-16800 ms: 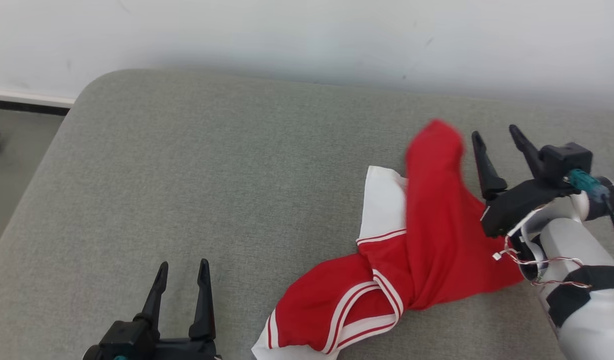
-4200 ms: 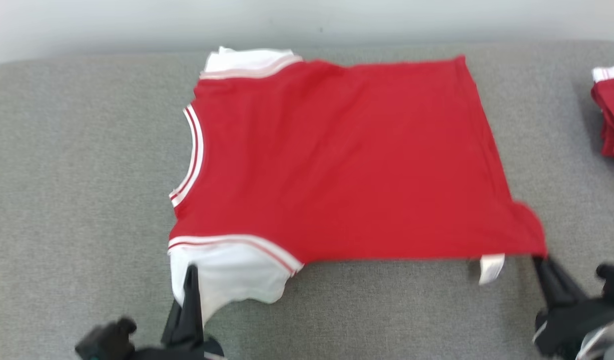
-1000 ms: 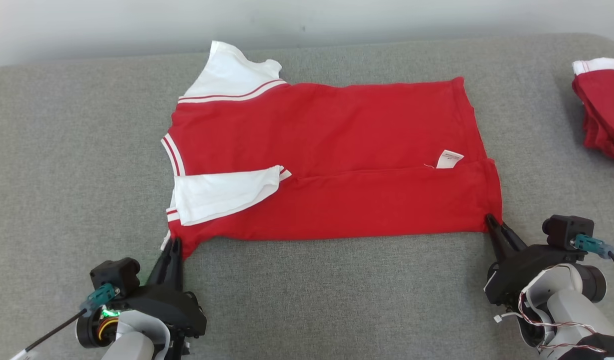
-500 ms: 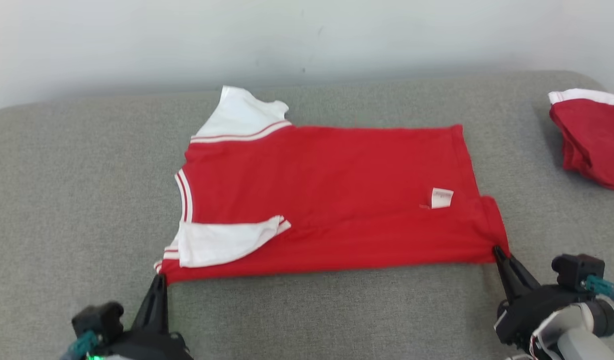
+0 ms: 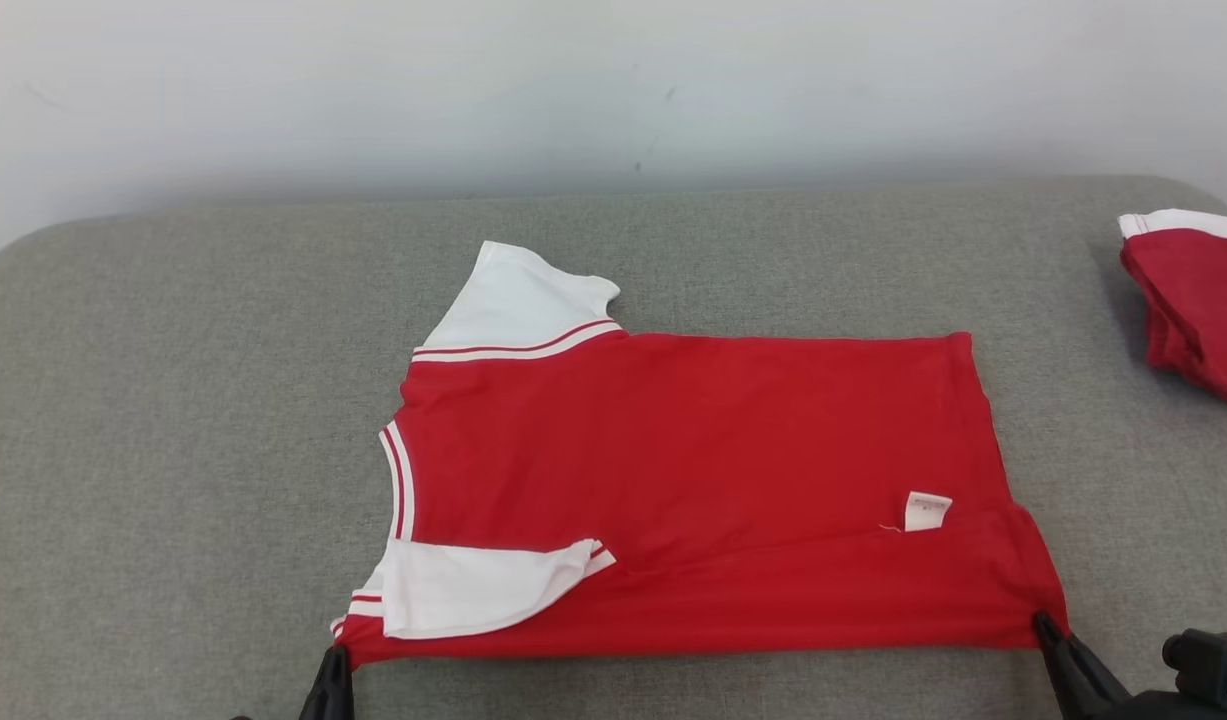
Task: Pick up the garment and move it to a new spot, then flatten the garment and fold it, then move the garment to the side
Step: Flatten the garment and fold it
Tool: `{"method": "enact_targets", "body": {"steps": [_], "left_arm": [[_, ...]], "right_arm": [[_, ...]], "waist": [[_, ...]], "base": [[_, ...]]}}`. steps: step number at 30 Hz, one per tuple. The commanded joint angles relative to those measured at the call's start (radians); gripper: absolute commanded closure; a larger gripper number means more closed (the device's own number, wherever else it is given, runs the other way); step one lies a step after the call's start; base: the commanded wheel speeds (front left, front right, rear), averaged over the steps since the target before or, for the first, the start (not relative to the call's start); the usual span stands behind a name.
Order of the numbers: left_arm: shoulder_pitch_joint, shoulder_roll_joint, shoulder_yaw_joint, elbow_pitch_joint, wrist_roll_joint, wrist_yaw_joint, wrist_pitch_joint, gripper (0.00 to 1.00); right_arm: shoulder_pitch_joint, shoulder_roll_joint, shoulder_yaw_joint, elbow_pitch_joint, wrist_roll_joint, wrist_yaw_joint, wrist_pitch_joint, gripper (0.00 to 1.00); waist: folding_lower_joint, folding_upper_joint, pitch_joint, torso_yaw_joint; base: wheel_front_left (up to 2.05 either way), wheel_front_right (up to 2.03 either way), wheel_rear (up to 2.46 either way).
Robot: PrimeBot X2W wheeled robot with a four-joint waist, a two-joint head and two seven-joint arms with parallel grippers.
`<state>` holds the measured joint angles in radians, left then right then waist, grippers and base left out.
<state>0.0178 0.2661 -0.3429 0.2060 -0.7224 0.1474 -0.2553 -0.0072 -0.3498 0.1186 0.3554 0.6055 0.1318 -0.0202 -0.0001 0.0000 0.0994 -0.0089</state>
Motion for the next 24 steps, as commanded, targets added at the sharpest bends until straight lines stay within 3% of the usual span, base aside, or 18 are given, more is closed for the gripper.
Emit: {"method": "enact_targets", "body": {"steps": [1,2,3,4,5,15,24], "left_arm": [[0.013,0.0,0.004,-0.008,0.004,0.005,-0.008,1.0],[0.019,-0.003,0.003,-0.011,0.006,0.007,-0.008,1.0],[0.023,-0.005,0.001,-0.012,0.014,0.01,-0.009,0.66],[0.023,-0.01,0.003,-0.014,0.016,0.01,-0.01,0.11],[0.022,-0.017,0.008,-0.015,0.018,0.008,-0.01,0.0],[-0.014,-0.047,0.11,-0.047,0.127,-0.026,-0.01,0.0],[-0.052,-0.075,0.198,-0.123,0.321,-0.063,-0.01,0.0]], "right_arm": [[0.023,0.014,-0.021,-0.02,-0.006,-0.003,0.013,1.0],[0.034,0.019,-0.035,-0.038,-0.022,-0.003,0.019,0.67],[0.043,0.026,-0.047,-0.054,-0.036,-0.003,0.027,0.19],[0.049,0.039,-0.059,-0.07,-0.044,-0.003,0.032,0.0],[0.052,0.052,-0.07,-0.085,-0.055,-0.003,0.034,0.0],[0.028,0.125,-0.14,-0.21,-0.167,-0.003,-0.02,0.0],[-0.017,0.161,-0.123,-0.241,-0.222,-0.003,-0.152,0.0]], "waist": [[0.0001,0.0,0.004,0.005],[0.0001,0.0,0.006,0.007],[0.0001,0.0,0.006,0.008],[0.0001,0.0,0.006,0.008],[0.0001,0.0,0.005,0.009],[0.0001,0.0,-0.024,-0.005],[0.0001,0.0,-0.048,-0.026]], "base": [[0.0,0.0,0.0],[0.0,0.0,0.0],[0.0,0.0,0.0],[0.0,0.0,0.0],[0.0,0.0,0.0],[0.0,0.0,0.0],[0.0,0.0,0.0]]}}
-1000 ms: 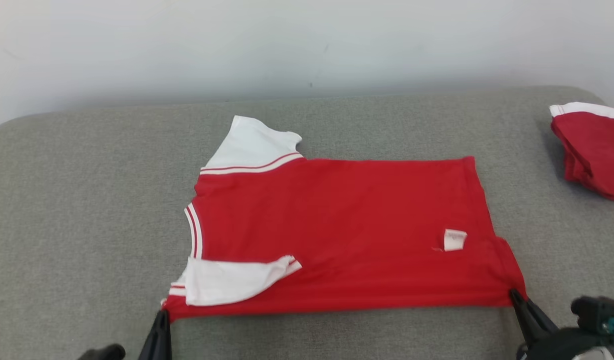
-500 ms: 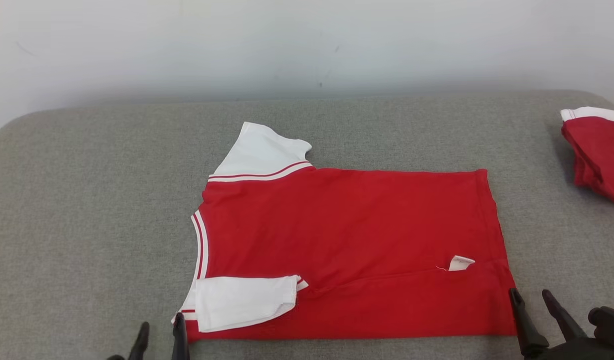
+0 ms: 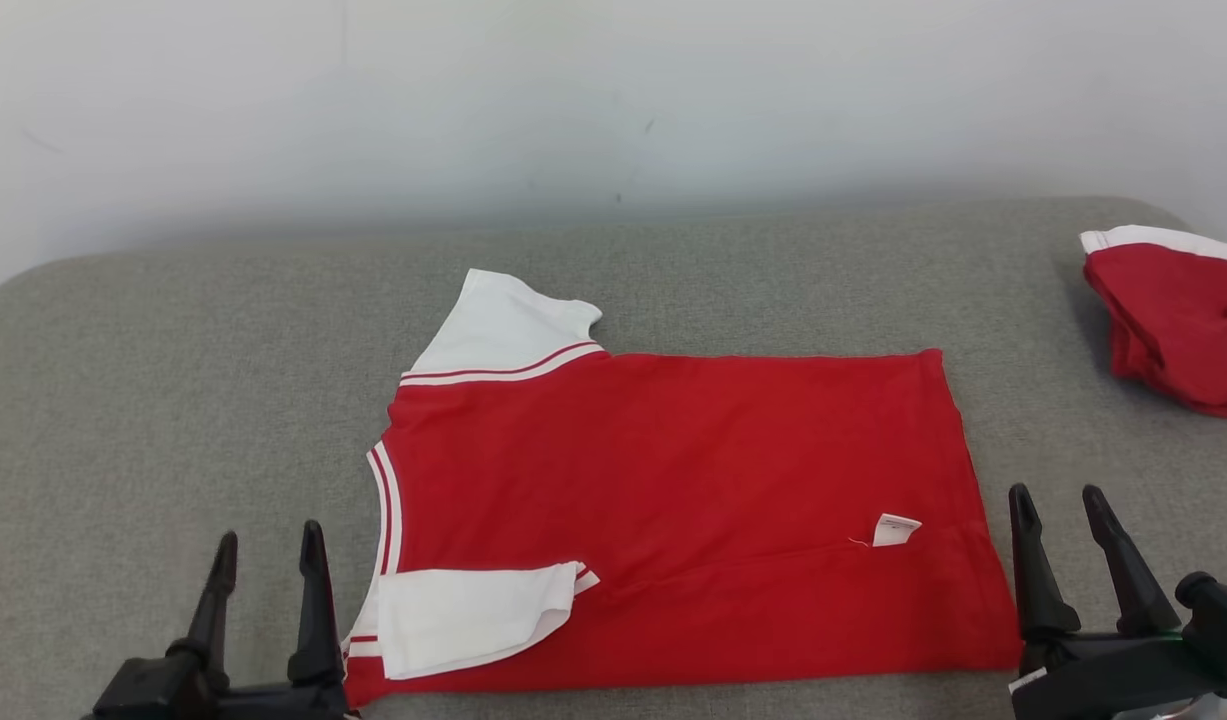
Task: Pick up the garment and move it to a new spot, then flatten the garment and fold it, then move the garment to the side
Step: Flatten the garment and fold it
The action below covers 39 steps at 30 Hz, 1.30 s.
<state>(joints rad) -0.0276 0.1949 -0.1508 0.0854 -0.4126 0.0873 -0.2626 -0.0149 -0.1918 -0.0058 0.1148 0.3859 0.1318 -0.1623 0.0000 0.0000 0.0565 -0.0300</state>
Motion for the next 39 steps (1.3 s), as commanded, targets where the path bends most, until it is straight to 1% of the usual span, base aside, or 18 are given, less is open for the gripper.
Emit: {"method": "enact_targets", "body": {"steps": [1,3,6,7,12,14,19,26,32,36,39], "left_arm": [[-0.01,-0.008,0.014,-0.011,0.034,-0.009,-0.003,0.0],[-0.016,-0.02,0.03,-0.026,0.062,-0.021,-0.003,0.0],[-0.014,-0.035,0.055,-0.032,0.096,-0.051,-0.003,0.0],[-0.014,-0.035,0.055,-0.032,0.096,-0.051,-0.003,0.0],[-0.011,-0.037,0.061,-0.024,0.168,-0.116,-0.003,0.0],[0.0,-0.052,0.07,-0.025,0.177,-0.132,-0.003,0.0],[0.026,-0.063,0.104,-0.021,0.193,-0.168,-0.003,0.0],[0.055,-0.079,0.153,-0.01,0.207,-0.192,-0.003,0.0],[0.026,-0.086,0.168,0.013,0.217,-0.203,-0.003,0.0],[-0.045,-0.062,0.156,0.051,0.211,-0.21,-0.003,0.0],[-0.136,-0.022,0.127,0.095,0.202,-0.216,0.001,0.0]], "right_arm": [[-0.012,0.005,0.008,0.002,-0.009,-0.003,-0.022,0.0],[-0.02,0.004,0.019,0.003,-0.021,-0.003,-0.046,0.0],[-0.02,0.009,0.037,0.001,-0.029,-0.003,-0.07,0.0],[-0.02,0.009,0.037,0.001,-0.029,-0.003,-0.07,0.0],[0.002,0.0,0.062,-0.003,-0.043,-0.003,-0.093,0.0],[0.009,0.007,0.062,-0.005,-0.048,-0.003,-0.096,0.0],[0.033,0.015,0.05,-0.006,-0.055,-0.003,-0.103,0.0],[0.06,0.033,0.031,-0.01,-0.066,-0.003,-0.103,0.0],[0.03,0.013,0.036,0.004,-0.066,-0.003,-0.103,0.0],[-0.027,-0.021,0.041,0.049,-0.058,-0.003,-0.082,0.0],[-0.094,-0.052,0.04,0.076,-0.029,-0.003,-0.032,0.0]], "waist": [[0.0,0.0,-0.007,-0.007],[0.0,0.0,-0.013,-0.011],[0.0,0.0,-0.022,-0.015],[0.0,0.0,-0.022,-0.015],[0.0,0.0,-0.03,-0.013],[0.0,0.0,-0.032,-0.012],[0.0,0.0,-0.03,-0.006],[0.0,0.0,-0.029,0.001],[0.0,0.0,-0.018,-0.008],[0.0,0.0,0.004,-0.017],[0.0,0.0,0.032,-0.025]], "base": [[0.0,0.0,0.0],[0.0,0.0,0.0],[0.0,0.0,0.0],[0.0,0.0,0.0],[0.0,0.0,0.0],[0.0,0.0,0.0],[0.0,0.0,0.0],[0.0,0.0,0.0],[0.0,0.0,0.0],[0.0,0.0,0.0],[0.0,0.0,0.0]]}}
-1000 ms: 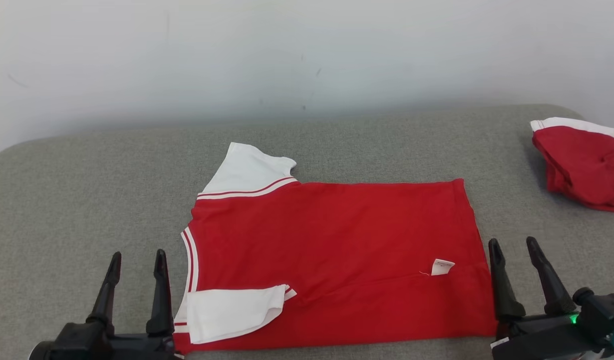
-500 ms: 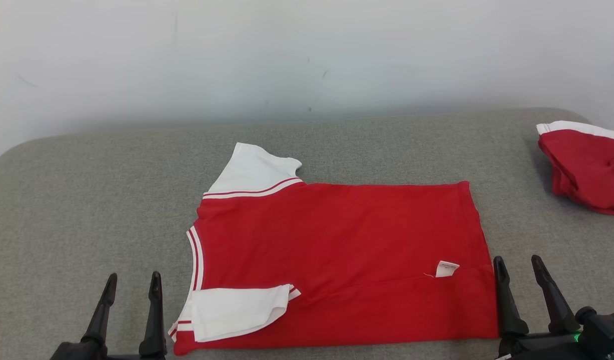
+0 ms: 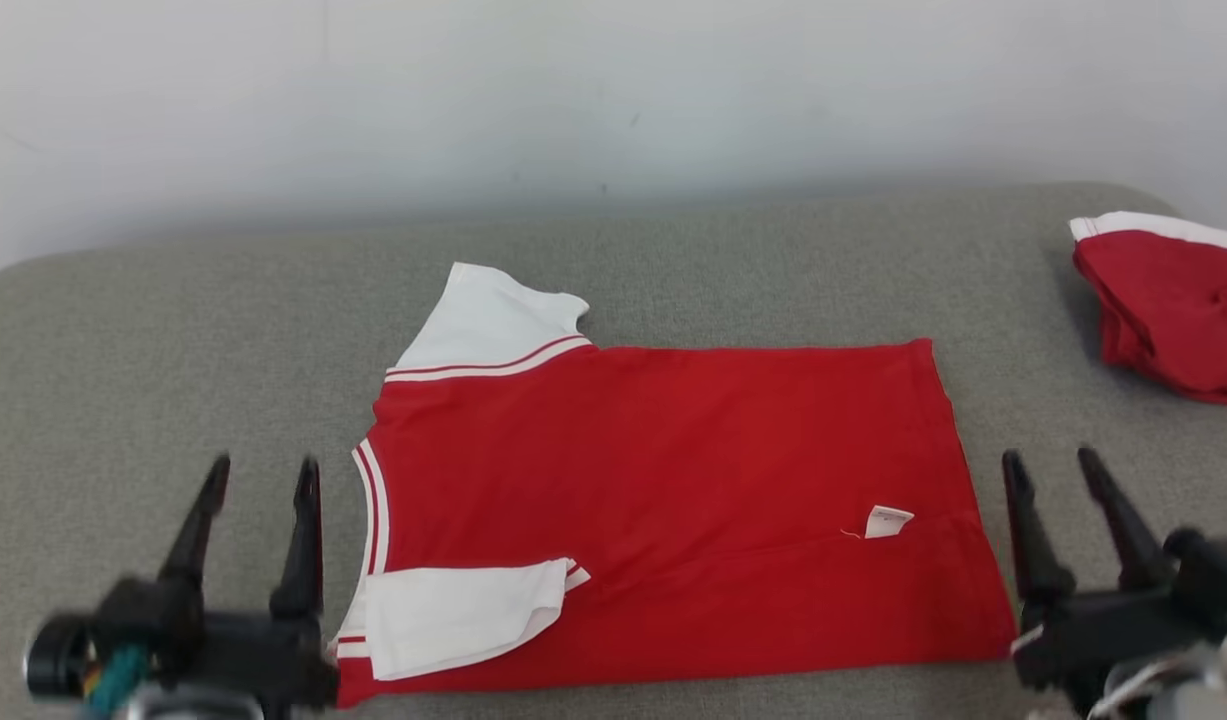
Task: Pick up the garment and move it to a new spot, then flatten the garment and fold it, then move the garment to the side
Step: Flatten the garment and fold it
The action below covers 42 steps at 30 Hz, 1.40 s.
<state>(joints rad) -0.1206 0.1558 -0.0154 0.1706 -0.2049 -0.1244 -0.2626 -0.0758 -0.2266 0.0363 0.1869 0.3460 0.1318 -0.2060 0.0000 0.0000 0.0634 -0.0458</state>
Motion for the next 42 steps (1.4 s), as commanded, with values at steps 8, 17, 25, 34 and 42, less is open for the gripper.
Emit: {"method": "enact_targets", "body": {"steps": [8,17,25,34,42], "left_arm": [[-0.378,0.142,-0.159,0.114,-0.124,-0.006,0.137,0.0],[-0.702,0.267,-0.378,0.246,-0.29,-0.005,0.27,0.0],[-0.938,0.335,-0.529,0.409,-0.399,-0.005,0.377,0.0],[-1.072,0.352,-0.625,0.584,-0.457,-0.005,0.419,0.0],[-1.127,0.33,-0.679,0.723,-0.497,-0.005,0.429,0.0]], "right_arm": [[-0.267,-0.083,0.008,0.119,0.052,-0.003,0.185,0.0],[-0.539,-0.085,0.095,0.292,0.063,-0.003,0.308,0.0],[-0.745,-0.057,0.189,0.443,0.088,-0.003,0.341,0.0],[-0.876,-0.009,0.291,0.575,0.117,-0.003,0.336,0.0],[-0.958,0.016,0.358,0.673,0.148,-0.003,0.315,0.09]], "waist": [[0.0,0.0,0.162,-0.039],[0.0,0.0,0.315,-0.096],[0.0,0.0,0.424,-0.156],[0.0,0.0,0.481,-0.206],[0.0,0.0,0.504,-0.22]], "base": [[0.0,0.0,0.0],[0.0,0.0,0.0],[0.0,0.0,0.0],[0.0,0.0,0.0],[0.0,0.0,0.0]]}}
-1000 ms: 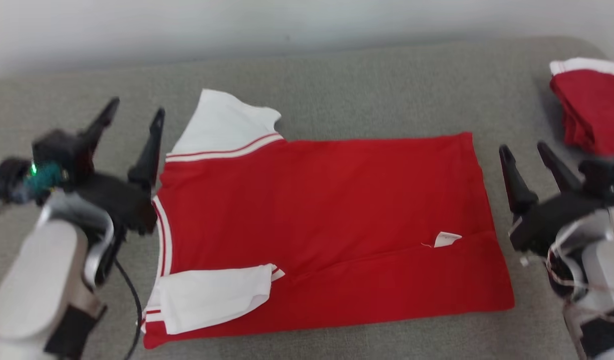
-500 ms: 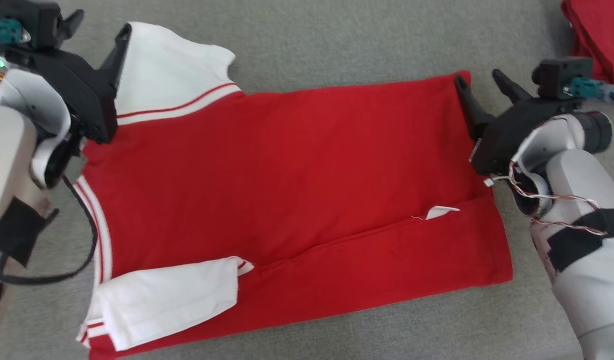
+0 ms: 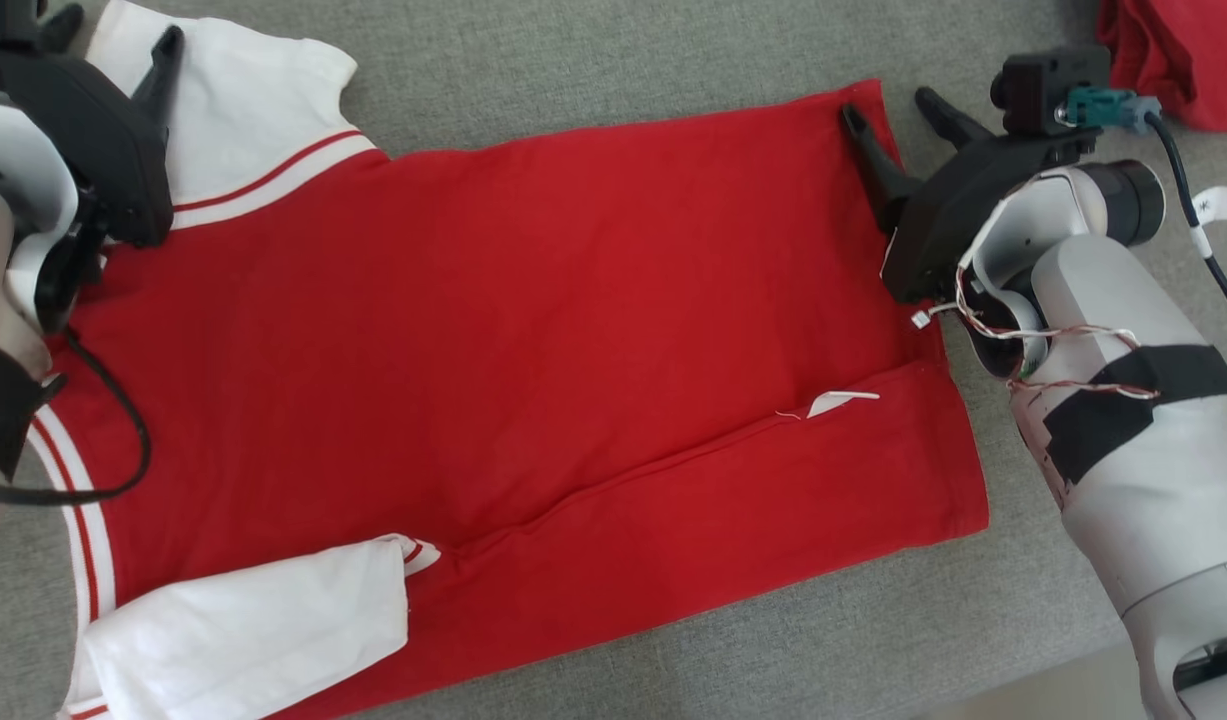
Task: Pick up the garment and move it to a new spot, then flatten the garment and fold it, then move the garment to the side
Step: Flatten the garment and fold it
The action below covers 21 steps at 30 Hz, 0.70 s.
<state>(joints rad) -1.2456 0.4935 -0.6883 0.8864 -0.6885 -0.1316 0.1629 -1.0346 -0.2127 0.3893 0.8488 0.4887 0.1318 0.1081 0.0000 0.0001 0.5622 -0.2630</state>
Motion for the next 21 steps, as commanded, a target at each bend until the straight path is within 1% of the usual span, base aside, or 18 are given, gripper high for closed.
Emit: {"method": "enact_targets", "body": {"steps": [1,2,3,7,12,13,17,21], "left_arm": [[-0.005,-0.012,-0.009,0.02,-0.02,0.002,0.006,0.12],[-0.01,-0.016,-0.014,0.03,-0.022,0.002,0.005,0.53],[-0.015,-0.019,-0.02,0.036,-0.024,0.002,0.003,1.0],[-0.02,-0.037,-0.033,0.038,-0.062,0.002,-0.021,1.0],[-0.026,-0.061,-0.025,0.017,-0.117,0.002,-0.107,1.0],[-0.026,-0.061,-0.025,0.017,-0.117,0.002,-0.107,1.0],[0.006,-0.072,-0.04,-0.031,-0.159,0.002,-0.185,1.0],[0.055,-0.064,-0.06,-0.102,-0.196,0.002,-0.259,1.0]], "right_arm": [[-0.004,0.0,0.012,0.022,0.009,-0.003,0.005,0.59],[-0.01,-0.002,0.02,0.035,0.014,-0.003,0.007,0.74],[-0.015,-0.003,0.026,0.043,0.018,-0.003,0.005,1.0],[-0.026,-0.015,0.04,0.078,0.045,-0.003,-0.006,1.0],[-0.046,-0.043,0.054,0.098,0.054,-0.003,-0.078,1.0],[-0.046,-0.043,0.054,0.098,0.054,-0.003,-0.078,1.0],[-0.025,-0.058,0.068,0.114,0.069,-0.003,-0.142,1.0],[0.021,-0.084,0.086,0.11,0.087,-0.003,-0.21,1.0]], "waist": [[0.0,-0.0001,0.005,0.001],[0.0,-0.0001,0.005,0.005],[0.0,-0.0001,0.004,0.009],[0.0,-0.0001,-0.01,0.032],[0.0,-0.0001,-0.044,0.063],[0.0,-0.0001,-0.044,0.063],[0.0,-0.0001,-0.089,0.092],[0.0,-0.0001,-0.136,0.122]], "base": [[0.0,0.0,0.0],[0.0,0.0,0.0],[0.0,0.0,0.0],[0.0,0.0,0.0],[0.0,0.0,0.0],[0.0,0.0,0.0],[0.0,0.0,0.0],[0.0,0.0,0.0]]}}
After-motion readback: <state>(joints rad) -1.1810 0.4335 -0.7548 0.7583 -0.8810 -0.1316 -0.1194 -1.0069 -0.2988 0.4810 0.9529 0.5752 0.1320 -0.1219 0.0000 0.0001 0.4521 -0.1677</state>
